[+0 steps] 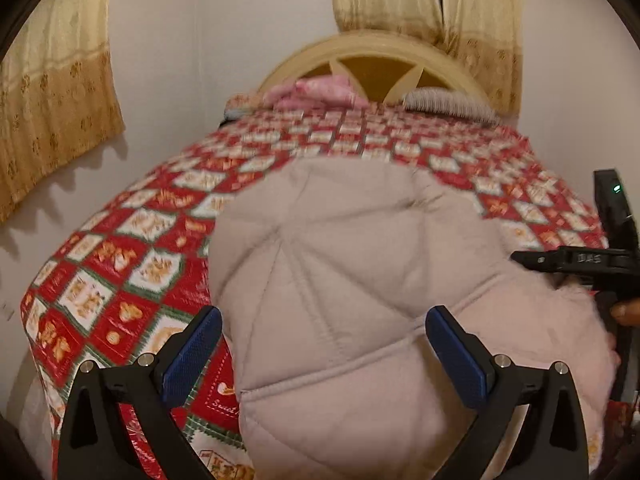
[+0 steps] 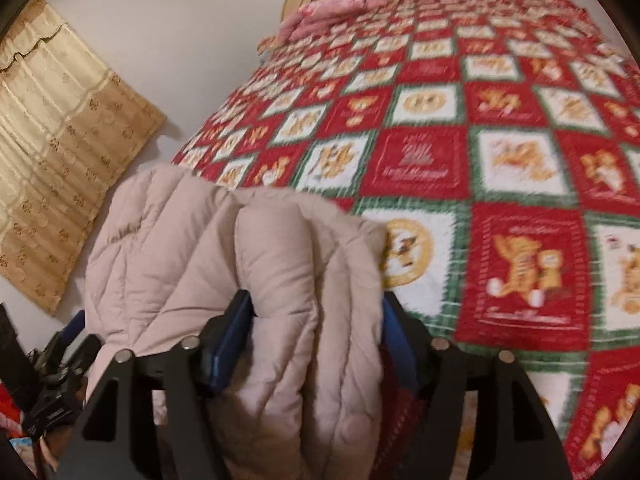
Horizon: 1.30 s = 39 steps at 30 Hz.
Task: Fold large clothes
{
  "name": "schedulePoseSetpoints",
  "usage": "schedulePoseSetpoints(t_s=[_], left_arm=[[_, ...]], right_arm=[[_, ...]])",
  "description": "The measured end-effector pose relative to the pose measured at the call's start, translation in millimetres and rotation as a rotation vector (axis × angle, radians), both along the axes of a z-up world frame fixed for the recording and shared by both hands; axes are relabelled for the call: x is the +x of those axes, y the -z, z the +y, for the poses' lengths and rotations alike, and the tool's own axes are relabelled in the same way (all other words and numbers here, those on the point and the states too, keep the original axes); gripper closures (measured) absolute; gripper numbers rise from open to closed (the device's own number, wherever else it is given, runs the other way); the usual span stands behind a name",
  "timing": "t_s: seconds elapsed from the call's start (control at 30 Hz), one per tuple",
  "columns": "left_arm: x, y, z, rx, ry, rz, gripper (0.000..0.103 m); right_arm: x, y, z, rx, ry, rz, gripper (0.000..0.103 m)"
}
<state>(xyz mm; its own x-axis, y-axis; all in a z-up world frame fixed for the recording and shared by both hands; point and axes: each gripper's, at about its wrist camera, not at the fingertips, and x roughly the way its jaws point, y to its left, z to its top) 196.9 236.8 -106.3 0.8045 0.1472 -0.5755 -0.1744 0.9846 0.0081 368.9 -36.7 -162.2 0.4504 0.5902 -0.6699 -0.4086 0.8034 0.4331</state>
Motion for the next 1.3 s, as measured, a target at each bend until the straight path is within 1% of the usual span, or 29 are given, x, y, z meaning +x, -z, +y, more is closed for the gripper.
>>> schedulePoseSetpoints(t_s=[0.1, 0.2, 0.3, 0.43, 0.53, 0.73, 0.8, 0.87, 1.0, 1.3], left_arm=[[-15, -16, -2, 0.006, -0.002, -0.03, 0.001], [-28, -24, -6, 0.03, -0.009, -0.037, 0.001], [-42, -30, -10, 0.038, -0.003, -0.057, 0.001], [-63, -38, -16, 0.054, -0.002, -0.097, 0.001], [-76, -49, -17, 0.071, -0.011, -0.138, 0.001], [-95, -64, -13, 0.027, -0.016, -0.193, 0.001], [-100, -68, -13, 0.018, -0.011, -0.207, 0.001], [-103, -70, -15, 0.022, -0.009, -0.212, 0.001], [-107, -74, -14, 0.018, -0.004, -0.227, 0.001], [-107, -72, -17, 0.024, -0.006, -0.212, 0.001]], right_arm=[[-11, -15, -8, -0.003, 0.021, -0.044, 0.035], [-25, -32, -13, -0.03, 0.053, -0.106, 0.035], [-43, -49, -19, -0.034, 0.087, -0.17, 0.028], [-78, -68, -19, -0.037, 0.105, -0.244, 0.026], [-104, -79, -13, -0.038, 0.101, -0.29, 0.021], [-142, -96, -3, -0.035, 0.072, -0.343, 0.021], [-154, -103, 0, -0.041, 0.066, -0.375, 0.017], [-165, -109, 2, -0.05, 0.063, -0.407, 0.016], [-179, -116, 10, -0.069, 0.049, -0.457, 0.015], [-190, -119, 13, -0.089, 0.048, -0.508, 0.014]])
